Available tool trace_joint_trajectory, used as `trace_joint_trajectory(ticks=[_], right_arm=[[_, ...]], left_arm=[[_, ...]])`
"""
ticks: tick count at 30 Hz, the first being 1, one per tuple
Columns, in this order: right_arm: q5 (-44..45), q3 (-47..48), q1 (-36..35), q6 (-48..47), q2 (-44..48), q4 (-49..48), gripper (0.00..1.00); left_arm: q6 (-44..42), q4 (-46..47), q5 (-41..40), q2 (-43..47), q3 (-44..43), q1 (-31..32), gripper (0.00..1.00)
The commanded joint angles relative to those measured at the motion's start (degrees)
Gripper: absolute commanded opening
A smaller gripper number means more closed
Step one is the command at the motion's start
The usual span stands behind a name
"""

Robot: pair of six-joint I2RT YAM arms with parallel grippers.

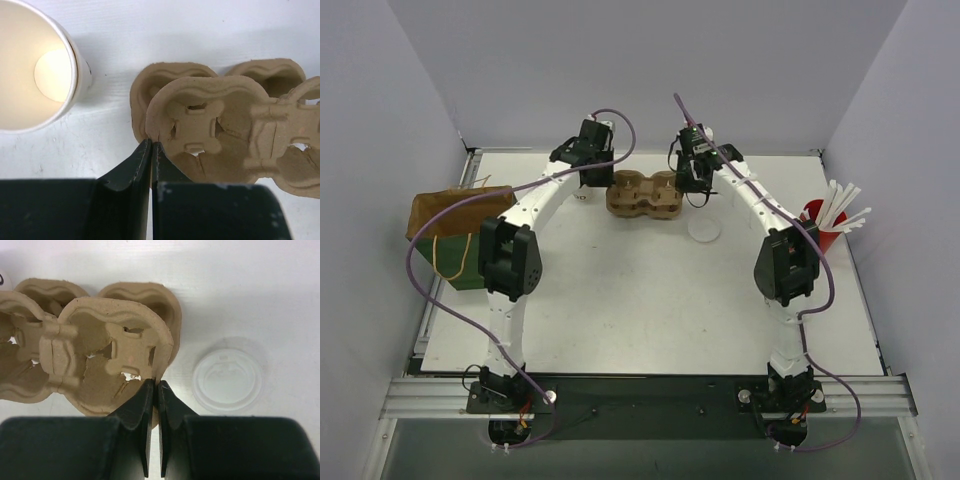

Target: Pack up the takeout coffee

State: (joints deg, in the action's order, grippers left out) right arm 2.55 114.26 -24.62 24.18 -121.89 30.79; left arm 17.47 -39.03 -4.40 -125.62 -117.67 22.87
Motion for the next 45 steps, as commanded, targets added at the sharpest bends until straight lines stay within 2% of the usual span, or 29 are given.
trace_joint_trajectory(ticks=[1,3,6,12,16,17,19,20,21,23,24,26,28,31,37,41,45], right_arm=[[2.11,-5.61,-0.87,1.48,7.35,0.50,0.00],[2.29,-10.16,-1.04,2.35,9.38,0.42,0.00],[2.29,-15.63,-1.57,3.67,13.86,0.42,0.00],[3.95,-32.67,-3.59,7.19,23.43,-0.55,0.00],[4.57,-41.82,-4.64,8.95,30.11,-2.74,0.17],[4.49,-44.71,-4.82,9.21,30.91,-3.10,0.25],[5.10,-46.57,-5.17,9.30,32.40,-3.36,0.32],[5.36,-47.80,-5.35,9.39,32.76,-3.36,0.40],[5.54,-48.42,-5.35,9.65,33.20,-3.28,0.45],[6.06,-48.95,-5.70,9.92,34.87,-2.58,0.53],[6.85,-48.78,-5.96,10.26,35.57,-1.44,0.54],[7.47,-48.25,-7.36,11.14,37.77,-0.56,0.55],[7.65,-47.72,-9.21,13.95,38.82,0.33,0.55],[11.76,-47.29,-14.65,20.25,38.39,1.99,0.56],[16.96,-48.78,-24.41,32.76,35.76,1.82,0.56],[16.61,-47.91,-25.56,37.77,31.80,1.82,0.57],[16.35,-47.11,-25.74,38.57,28.90,1.65,0.57]], left_arm=[[1.42,-0.09,1.59,7.75,5.41,2.17,0.00],[2.91,1.31,2.12,11.18,8.67,2.96,0.00],[5.28,3.94,2.91,16.80,17.27,4.63,0.00],[11.08,10.09,2.21,27.88,35.91,9.29,0.00],[15.56,15.20,0.98,33.07,47.69,12.72,0.00],[17.23,16.51,0.54,34.55,51.45,14.11,0.00],[19.25,18.98,-0.07,35.35,53.93,15.88,0.00],[19.79,20.03,-1.30,35.36,54.99,17.45,0.00],[20.14,20.65,-1.66,35.62,56.57,18.25,0.06],[21.11,21.53,-1.92,36.41,57.72,18.96,0.15],[21.11,21.62,-1.92,36.94,58.07,18.96,0.26],[20.58,20.67,-2.71,39.04,57.64,18.96,0.40],[19.62,19.78,-3.06,41.32,56.59,18.70,0.51],[18.13,16.97,-3.15,43.61,53.96,17.91,0.60],[15.67,13.37,-1.40,48.62,50.35,12.83,0.64],[14.26,11.35,0.09,50.83,46.57,10.09,0.64],[13.38,10.29,1.24,52.06,45.34,8.42,0.64]])
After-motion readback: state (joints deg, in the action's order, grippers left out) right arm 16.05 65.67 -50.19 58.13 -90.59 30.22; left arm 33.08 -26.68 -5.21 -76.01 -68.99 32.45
